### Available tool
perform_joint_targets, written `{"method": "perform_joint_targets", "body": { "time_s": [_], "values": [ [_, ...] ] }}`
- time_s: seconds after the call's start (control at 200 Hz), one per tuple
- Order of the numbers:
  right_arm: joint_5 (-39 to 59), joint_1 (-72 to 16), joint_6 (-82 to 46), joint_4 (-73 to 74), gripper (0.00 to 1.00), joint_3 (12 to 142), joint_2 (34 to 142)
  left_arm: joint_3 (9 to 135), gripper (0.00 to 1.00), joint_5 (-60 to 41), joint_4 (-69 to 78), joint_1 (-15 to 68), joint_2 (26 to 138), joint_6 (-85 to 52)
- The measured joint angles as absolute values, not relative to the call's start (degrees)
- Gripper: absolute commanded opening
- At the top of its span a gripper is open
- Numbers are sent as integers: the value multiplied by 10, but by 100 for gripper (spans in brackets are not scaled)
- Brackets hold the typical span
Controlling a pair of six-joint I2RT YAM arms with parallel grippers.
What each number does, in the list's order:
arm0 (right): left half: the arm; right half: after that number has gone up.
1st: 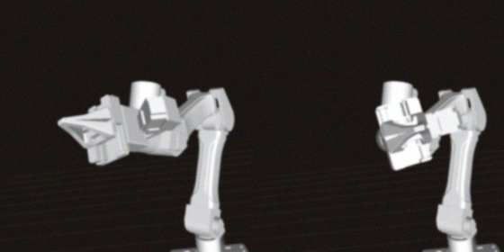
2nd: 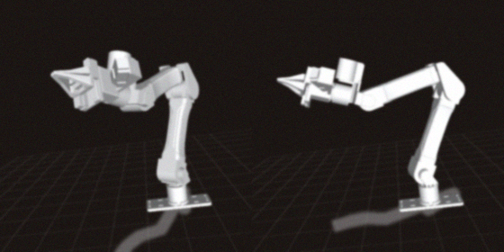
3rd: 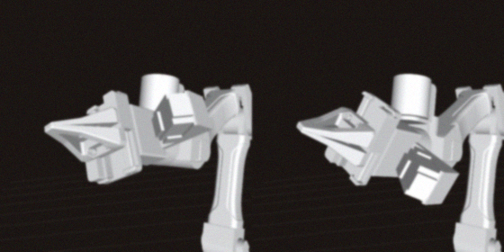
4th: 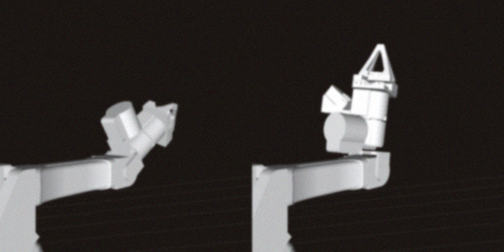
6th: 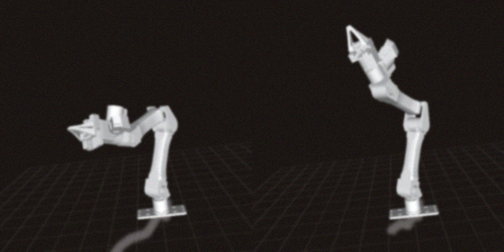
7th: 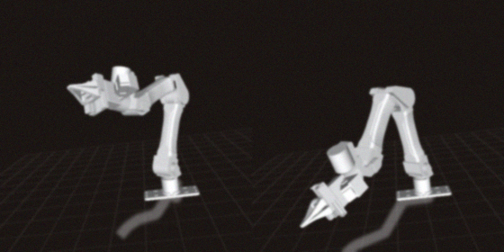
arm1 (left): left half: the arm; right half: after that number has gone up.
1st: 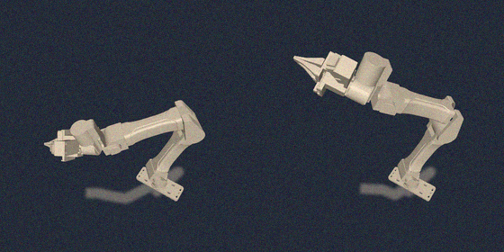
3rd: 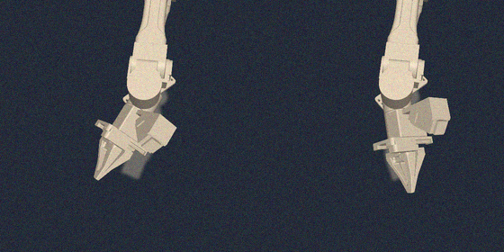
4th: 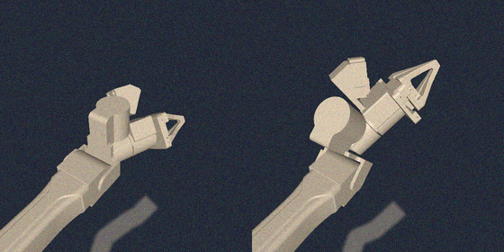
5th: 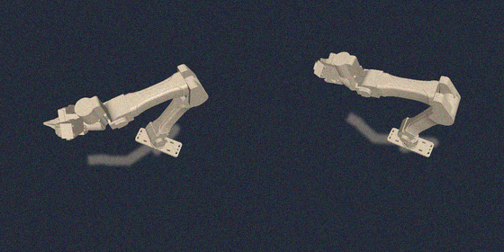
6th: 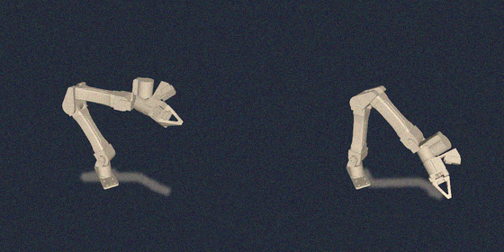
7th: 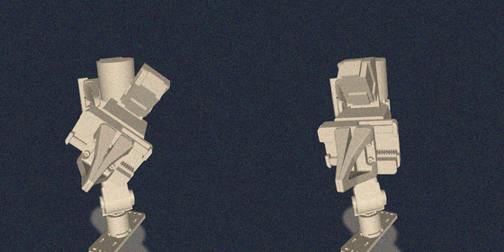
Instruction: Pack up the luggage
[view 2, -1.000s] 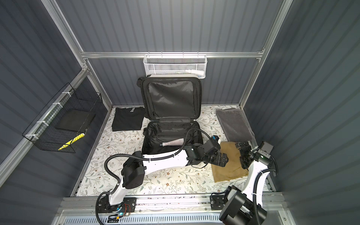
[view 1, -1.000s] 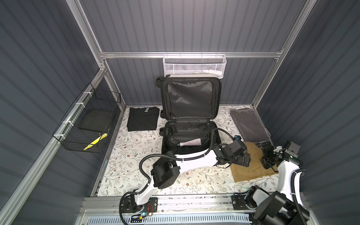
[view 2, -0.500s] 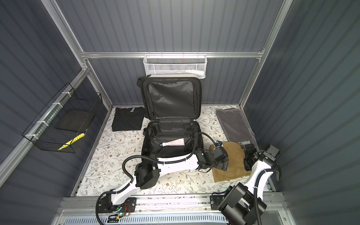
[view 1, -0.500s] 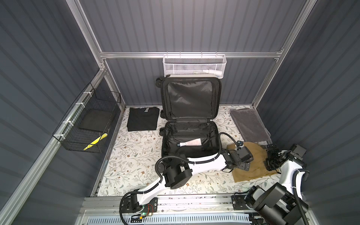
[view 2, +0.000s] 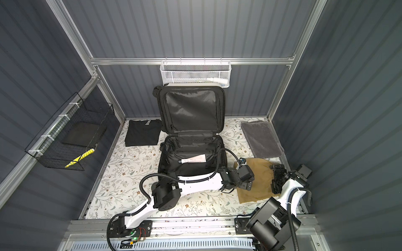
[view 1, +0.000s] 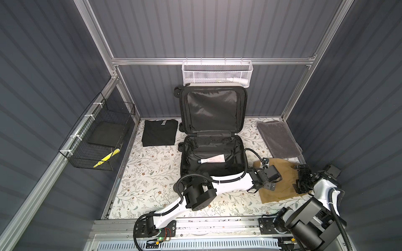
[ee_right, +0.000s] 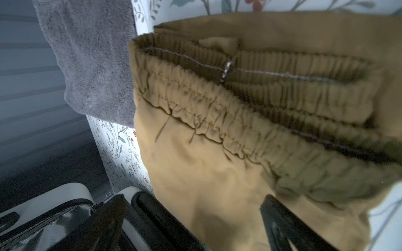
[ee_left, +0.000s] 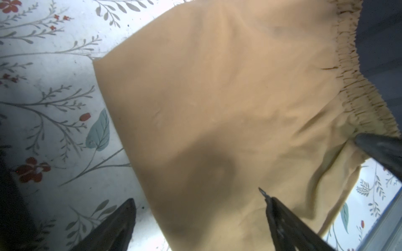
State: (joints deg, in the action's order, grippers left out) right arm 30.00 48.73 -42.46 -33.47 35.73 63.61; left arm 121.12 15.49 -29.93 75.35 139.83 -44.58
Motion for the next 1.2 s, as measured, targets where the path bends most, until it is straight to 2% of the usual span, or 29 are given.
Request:
{"method": "perform_joint_targets", "body": {
  "time_s": [0.93,1.196],
  "values": [
    [283,507,-465,-321,99,341,668,1256,94,230,-342,796,1447,-588],
    [283,510,-465,-321,99,341,668,1219,86,252,-276,796,1440,-593]
  ]
}}
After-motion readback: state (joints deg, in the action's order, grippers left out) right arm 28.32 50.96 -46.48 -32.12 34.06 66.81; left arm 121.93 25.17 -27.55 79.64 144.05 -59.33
